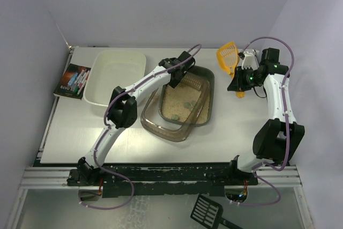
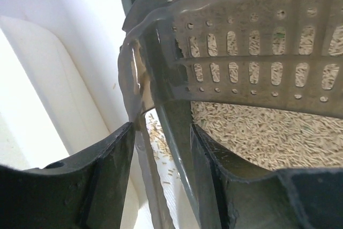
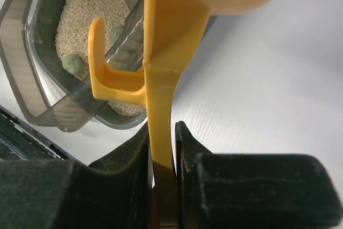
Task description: Clean the litter box
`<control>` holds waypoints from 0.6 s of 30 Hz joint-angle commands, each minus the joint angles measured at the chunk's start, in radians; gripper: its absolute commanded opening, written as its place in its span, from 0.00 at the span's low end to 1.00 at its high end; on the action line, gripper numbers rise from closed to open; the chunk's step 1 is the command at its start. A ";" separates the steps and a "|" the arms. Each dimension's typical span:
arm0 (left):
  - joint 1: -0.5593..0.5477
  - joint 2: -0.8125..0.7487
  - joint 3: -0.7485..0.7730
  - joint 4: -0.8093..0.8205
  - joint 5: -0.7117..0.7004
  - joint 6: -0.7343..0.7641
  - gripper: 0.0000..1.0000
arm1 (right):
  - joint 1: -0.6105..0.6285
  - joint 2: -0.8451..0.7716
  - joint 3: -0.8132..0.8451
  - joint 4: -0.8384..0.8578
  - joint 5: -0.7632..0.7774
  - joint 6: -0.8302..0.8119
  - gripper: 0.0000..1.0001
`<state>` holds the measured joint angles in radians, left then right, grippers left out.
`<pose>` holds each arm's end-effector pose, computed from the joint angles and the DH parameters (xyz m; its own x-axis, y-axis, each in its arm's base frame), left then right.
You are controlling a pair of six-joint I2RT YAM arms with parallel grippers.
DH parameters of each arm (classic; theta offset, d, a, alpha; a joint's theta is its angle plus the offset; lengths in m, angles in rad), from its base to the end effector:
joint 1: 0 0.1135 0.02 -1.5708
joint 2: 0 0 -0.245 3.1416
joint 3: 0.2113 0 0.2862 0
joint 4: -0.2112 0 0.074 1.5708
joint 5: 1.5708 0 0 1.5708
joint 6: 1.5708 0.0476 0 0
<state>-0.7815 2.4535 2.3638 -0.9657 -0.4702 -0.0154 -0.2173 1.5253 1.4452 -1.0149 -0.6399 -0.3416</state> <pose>0.4061 -0.3726 0.2025 -0.6248 0.6006 -0.4990 0.4598 0.7995 0.3865 0.3420 -0.0464 0.2960 -0.7863 -0.1016 -0.6095 -0.3795 0.8578 0.3466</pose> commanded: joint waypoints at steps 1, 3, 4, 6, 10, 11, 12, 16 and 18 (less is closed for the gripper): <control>-0.006 -0.029 -0.002 0.066 -0.140 0.087 0.56 | -0.010 -0.014 -0.003 0.001 -0.015 -0.015 0.00; -0.001 -0.007 0.020 0.038 -0.162 0.092 0.54 | -0.011 -0.017 -0.006 0.004 -0.015 -0.015 0.00; 0.007 -0.003 0.029 0.020 -0.143 0.089 0.52 | -0.011 -0.017 -0.008 0.005 -0.015 -0.014 0.00; 0.031 -0.010 0.033 -0.005 -0.066 0.076 0.49 | -0.011 -0.017 -0.012 0.006 -0.015 -0.016 0.00; 0.052 -0.051 0.014 -0.027 0.071 0.062 0.49 | -0.011 -0.012 -0.010 0.006 -0.017 -0.016 0.00; 0.056 -0.054 0.027 -0.040 0.104 0.055 0.49 | -0.012 -0.009 -0.007 0.004 -0.018 -0.016 0.00; 0.064 -0.052 0.039 -0.062 0.145 0.045 0.49 | -0.013 -0.008 -0.005 0.003 -0.018 -0.016 0.00; 0.117 -0.037 0.136 -0.170 0.330 -0.016 0.50 | -0.013 -0.008 -0.005 0.001 -0.018 -0.017 0.00; 0.139 -0.052 0.133 -0.181 0.379 -0.021 0.51 | -0.013 -0.007 -0.008 0.004 -0.019 -0.016 0.00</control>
<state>-0.6865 2.4535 2.4367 -1.0687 -0.2737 0.0067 -0.2218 1.5253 1.4452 -1.0153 -0.6407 -0.3492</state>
